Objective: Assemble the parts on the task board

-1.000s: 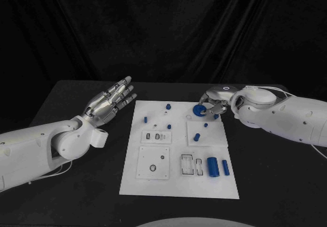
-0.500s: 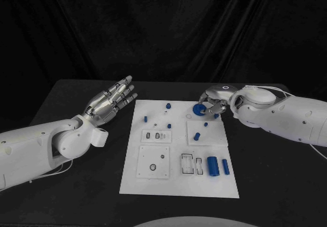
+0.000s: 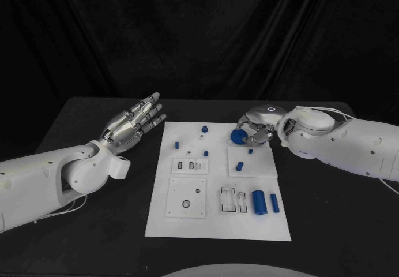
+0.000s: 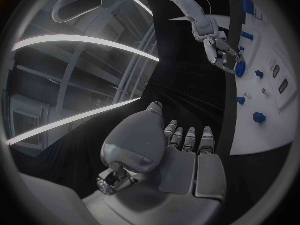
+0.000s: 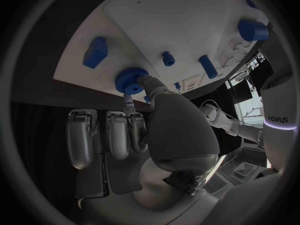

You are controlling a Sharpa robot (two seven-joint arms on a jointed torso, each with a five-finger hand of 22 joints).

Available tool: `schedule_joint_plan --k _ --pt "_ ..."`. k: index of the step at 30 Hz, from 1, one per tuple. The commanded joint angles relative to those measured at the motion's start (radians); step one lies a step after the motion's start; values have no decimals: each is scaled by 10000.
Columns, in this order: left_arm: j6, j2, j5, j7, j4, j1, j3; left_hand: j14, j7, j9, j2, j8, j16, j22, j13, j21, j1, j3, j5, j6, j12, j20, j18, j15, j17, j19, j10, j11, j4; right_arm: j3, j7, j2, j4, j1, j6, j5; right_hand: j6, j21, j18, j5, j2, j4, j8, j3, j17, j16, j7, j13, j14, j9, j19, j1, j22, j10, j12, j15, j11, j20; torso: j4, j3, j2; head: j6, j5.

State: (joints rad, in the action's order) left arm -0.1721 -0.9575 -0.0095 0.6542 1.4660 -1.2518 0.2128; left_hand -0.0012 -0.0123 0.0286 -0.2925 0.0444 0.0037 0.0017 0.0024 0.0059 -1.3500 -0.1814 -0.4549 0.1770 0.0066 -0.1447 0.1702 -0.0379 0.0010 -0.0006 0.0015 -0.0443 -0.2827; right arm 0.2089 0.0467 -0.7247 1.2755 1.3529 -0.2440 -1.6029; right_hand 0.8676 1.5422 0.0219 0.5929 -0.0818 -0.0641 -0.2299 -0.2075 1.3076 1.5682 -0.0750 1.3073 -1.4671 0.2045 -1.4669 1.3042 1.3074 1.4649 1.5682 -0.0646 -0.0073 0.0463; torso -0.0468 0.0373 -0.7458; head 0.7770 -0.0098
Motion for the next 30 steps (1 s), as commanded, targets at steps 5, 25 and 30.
schedule_joint_plan --k 5,25,30 --pt "-194 69 -25 111 -56 11 -8 12 38 9 17 69 -37 -17 -8 -59 -121 88 -64 20 -26 -49 50 -65 -10 6 -5 50 5 -19 238 205 262 187 20 280 104 116 -161 182 -7 -93 -1897 -87 2632 26 19 2635 -1037 2731 -912 -190 2522 1059 25 -44 -22 -37 20 25 5 35 7" --pt "-186 127 -25 78 -74 12 -8 12 43 9 18 75 -37 -17 -6 -59 -150 133 -126 24 -22 -61 50 -75 -10 6 -3 59 22 -20 463 1859 -808 206 384 473 148 214 -194 333 -86 -249 -1630 -275 2632 26 -34 2635 -1037 2665 -985 -415 2588 1059 25 18 56 9 3 12 -1 53 -51" --pt "-183 157 -25 73 -91 12 -8 12 43 9 18 75 -37 -17 -6 -59 -150 133 -126 24 -22 -61 50 -75 -10 6 -3 59 22 -21 467 2203 -1148 191 400 490 131 215 -195 341 -101 -263 -1531 -332 2632 26 -59 2635 -1037 2631 -986 -439 2589 1059 25 36 79 23 -8 20 -3 55 -53"
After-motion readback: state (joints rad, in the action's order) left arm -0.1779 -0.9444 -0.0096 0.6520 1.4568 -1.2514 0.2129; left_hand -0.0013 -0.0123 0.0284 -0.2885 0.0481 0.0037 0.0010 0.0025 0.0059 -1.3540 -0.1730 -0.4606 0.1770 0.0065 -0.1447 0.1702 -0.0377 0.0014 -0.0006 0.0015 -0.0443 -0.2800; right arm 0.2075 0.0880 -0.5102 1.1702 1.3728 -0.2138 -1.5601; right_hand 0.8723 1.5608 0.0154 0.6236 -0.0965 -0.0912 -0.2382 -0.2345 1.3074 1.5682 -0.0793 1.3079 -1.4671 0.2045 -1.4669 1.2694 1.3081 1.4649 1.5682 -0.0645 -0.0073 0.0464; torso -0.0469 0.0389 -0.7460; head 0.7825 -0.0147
